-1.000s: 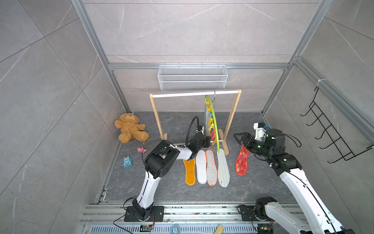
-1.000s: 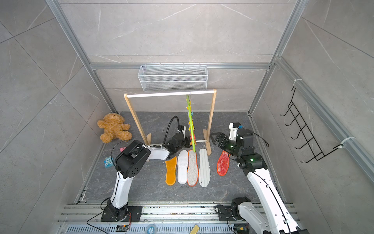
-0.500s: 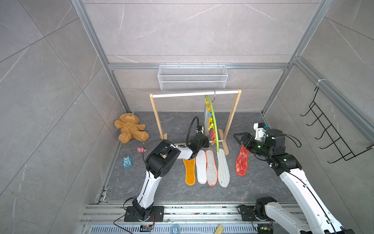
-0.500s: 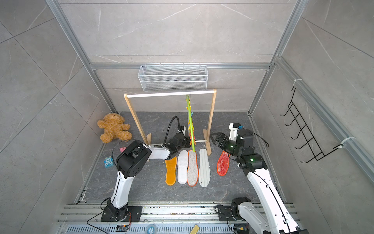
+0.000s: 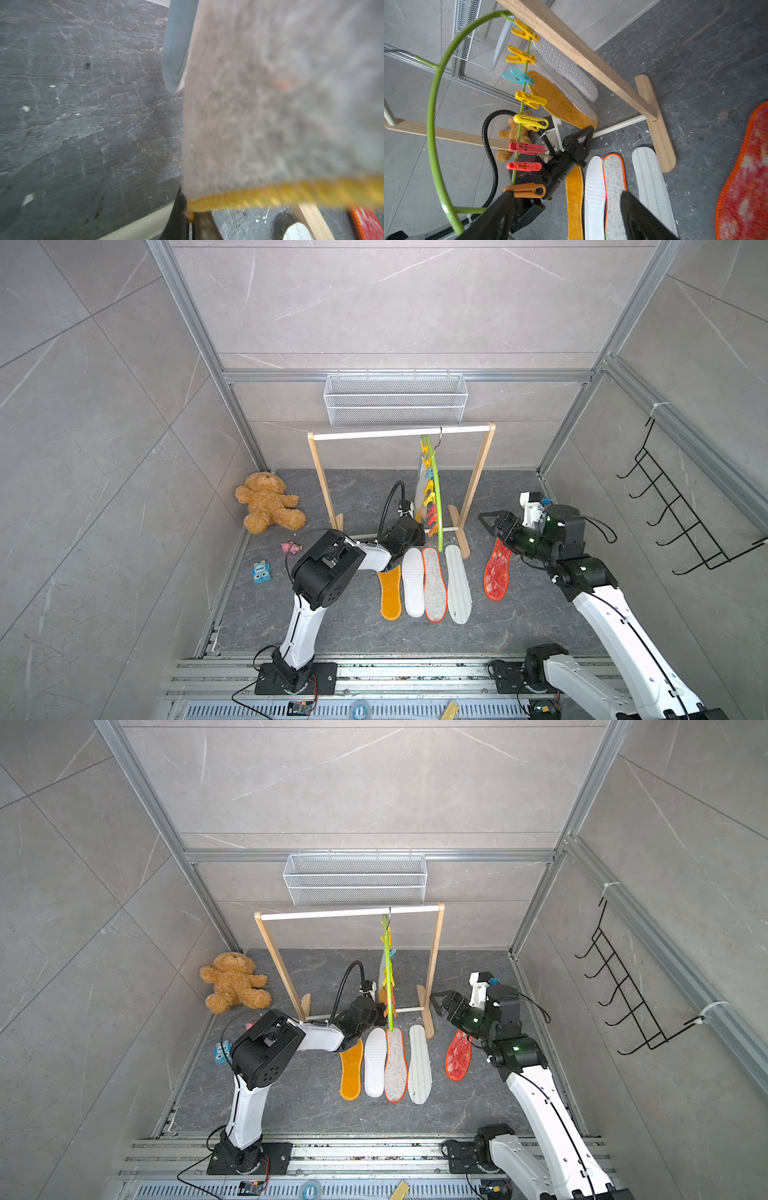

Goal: Take the shoe insoles off the hanger
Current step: Remove the insole from the hanger.

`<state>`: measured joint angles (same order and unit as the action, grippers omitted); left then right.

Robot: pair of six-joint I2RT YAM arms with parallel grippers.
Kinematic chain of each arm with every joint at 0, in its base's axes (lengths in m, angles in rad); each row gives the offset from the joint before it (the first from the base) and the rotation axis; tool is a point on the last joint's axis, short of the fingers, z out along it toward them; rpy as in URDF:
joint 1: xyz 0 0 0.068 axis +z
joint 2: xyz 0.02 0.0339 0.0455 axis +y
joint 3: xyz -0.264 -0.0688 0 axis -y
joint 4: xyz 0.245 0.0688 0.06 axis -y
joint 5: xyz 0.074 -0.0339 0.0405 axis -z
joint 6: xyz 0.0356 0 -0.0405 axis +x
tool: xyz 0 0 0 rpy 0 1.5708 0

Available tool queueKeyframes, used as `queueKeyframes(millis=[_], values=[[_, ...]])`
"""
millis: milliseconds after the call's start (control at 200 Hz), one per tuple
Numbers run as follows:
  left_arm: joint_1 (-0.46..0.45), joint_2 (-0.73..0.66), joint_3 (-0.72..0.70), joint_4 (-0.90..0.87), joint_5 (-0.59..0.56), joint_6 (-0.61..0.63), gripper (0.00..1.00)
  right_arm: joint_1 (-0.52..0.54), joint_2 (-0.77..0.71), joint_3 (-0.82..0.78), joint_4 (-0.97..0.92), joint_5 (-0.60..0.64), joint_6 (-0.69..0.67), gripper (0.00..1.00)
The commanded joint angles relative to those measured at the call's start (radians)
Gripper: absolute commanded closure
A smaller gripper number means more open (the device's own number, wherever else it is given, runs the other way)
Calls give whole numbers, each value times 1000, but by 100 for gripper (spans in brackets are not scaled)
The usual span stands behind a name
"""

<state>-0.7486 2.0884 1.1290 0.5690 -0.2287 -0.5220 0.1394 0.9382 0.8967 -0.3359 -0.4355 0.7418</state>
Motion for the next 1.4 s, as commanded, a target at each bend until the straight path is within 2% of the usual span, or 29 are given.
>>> queueKeyframes(millis=[0, 215, 479, 689, 1158, 1398], values=[[15, -78, -19, 46, -35, 15, 100, -3, 14, -17, 67, -36, 42, 18], [31, -130, -66, 57, -46, 15, 100, -3, 37, -22, 151, -60, 111, 24], [40, -193, -98, 49, -57, 36, 100, -3, 93, -28, 299, -110, 231, 36], [50, -237, -106, 31, -57, 55, 100, 0, 120, -46, 419, -104, 320, 38], [63, -302, -87, -21, -46, 83, 100, 72, 221, -41, 620, -3, 479, 34], [67, -335, -83, -56, -34, 100, 100, 128, 286, -30, 701, 87, 522, 42]])
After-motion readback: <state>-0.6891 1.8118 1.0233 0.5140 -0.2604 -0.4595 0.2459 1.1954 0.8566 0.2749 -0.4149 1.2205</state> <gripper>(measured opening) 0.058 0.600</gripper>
